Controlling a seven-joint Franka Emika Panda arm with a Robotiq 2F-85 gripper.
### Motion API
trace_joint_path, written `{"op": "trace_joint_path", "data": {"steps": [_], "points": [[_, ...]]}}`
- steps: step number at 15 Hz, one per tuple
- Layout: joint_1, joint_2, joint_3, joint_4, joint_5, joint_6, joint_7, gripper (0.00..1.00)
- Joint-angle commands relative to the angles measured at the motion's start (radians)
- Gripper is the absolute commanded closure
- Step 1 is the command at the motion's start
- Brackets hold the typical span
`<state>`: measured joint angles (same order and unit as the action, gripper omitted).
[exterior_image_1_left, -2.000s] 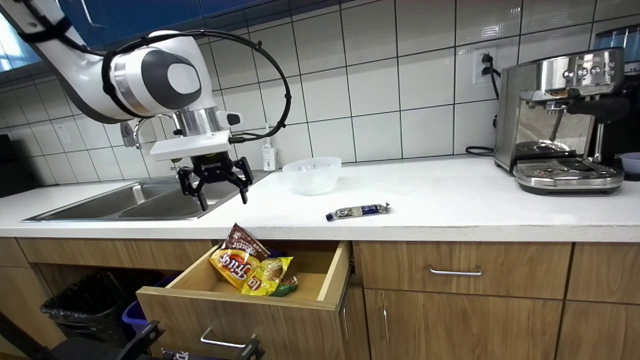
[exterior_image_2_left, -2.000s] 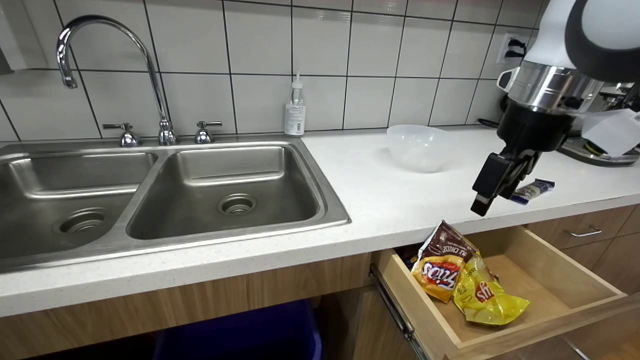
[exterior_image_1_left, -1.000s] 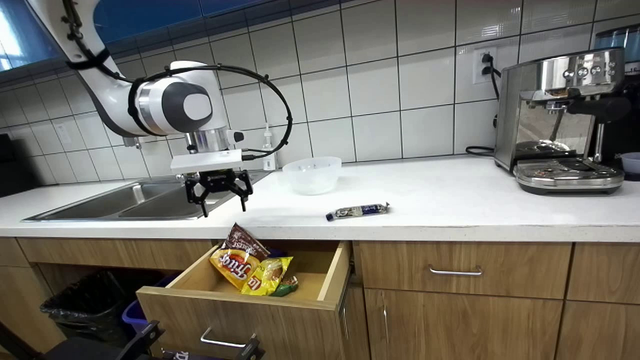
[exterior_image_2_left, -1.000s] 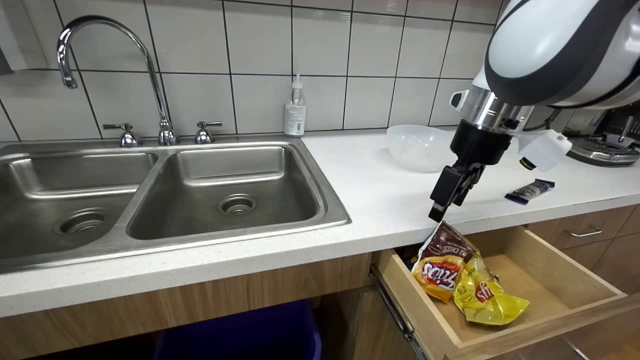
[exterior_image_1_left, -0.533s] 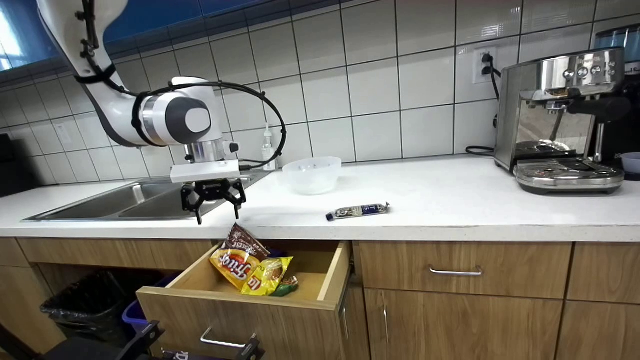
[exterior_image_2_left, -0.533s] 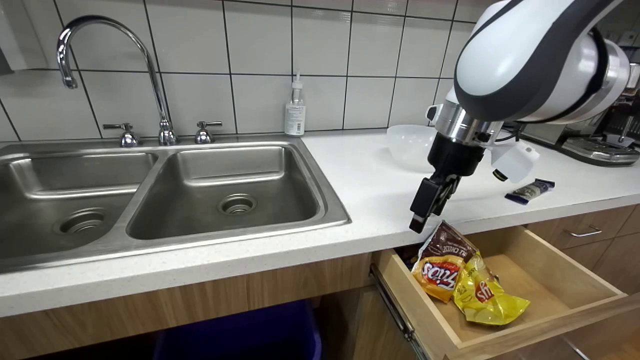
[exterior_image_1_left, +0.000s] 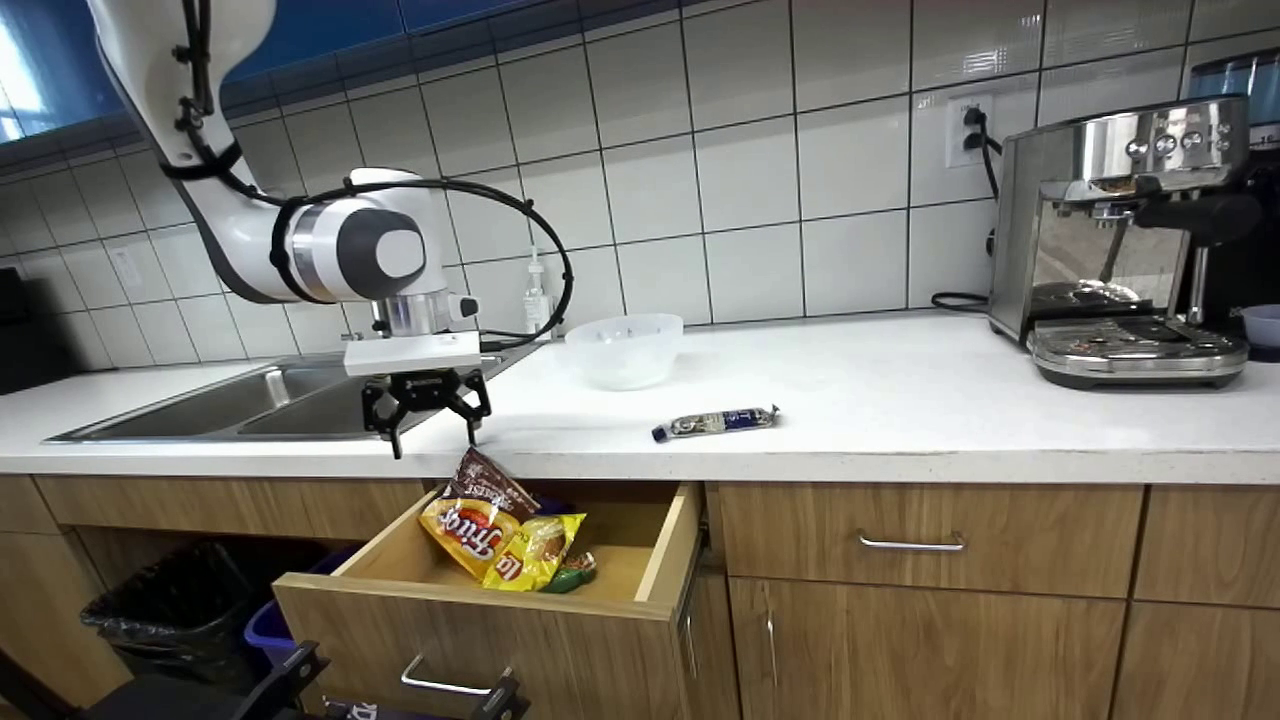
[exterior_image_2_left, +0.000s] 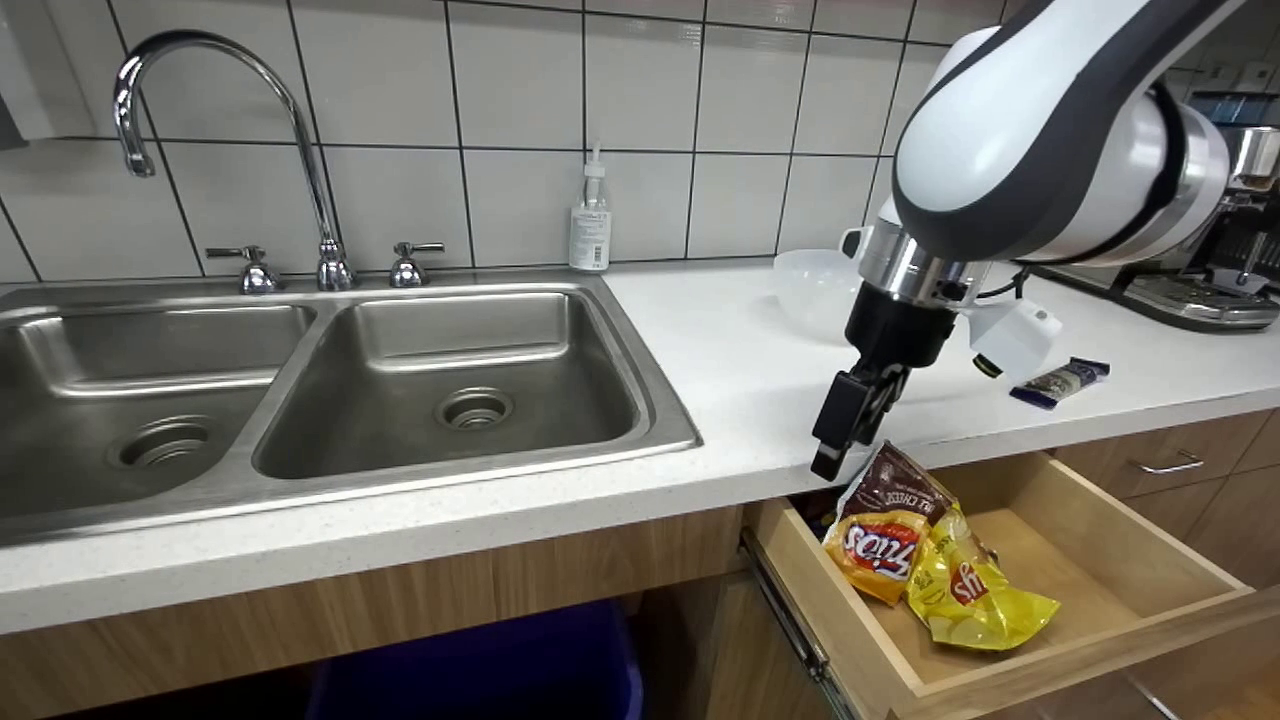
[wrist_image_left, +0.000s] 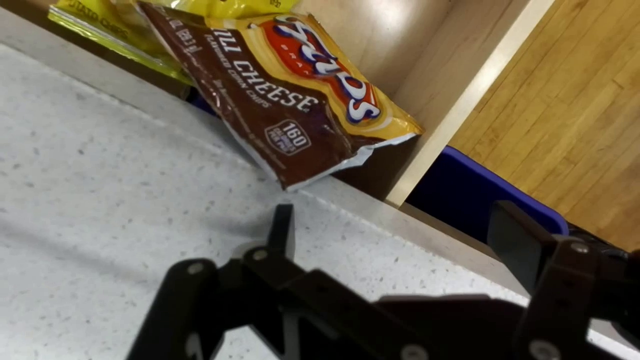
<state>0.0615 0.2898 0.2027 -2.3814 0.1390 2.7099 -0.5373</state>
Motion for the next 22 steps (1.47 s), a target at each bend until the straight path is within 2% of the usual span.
{"op": "trace_joint_path", "data": {"steps": [1,6,22], "points": [[-0.038,-0.009,0.028,-0.006,-0.011,-0.003,-0.025,0.00],[-0.051,-0.035,0.041,-0.039,-0.001,-0.020,-0.046,0.00],[-0.059,-0.141,0.025,-0.177,0.002,-0.048,-0.063,0.00]]}}
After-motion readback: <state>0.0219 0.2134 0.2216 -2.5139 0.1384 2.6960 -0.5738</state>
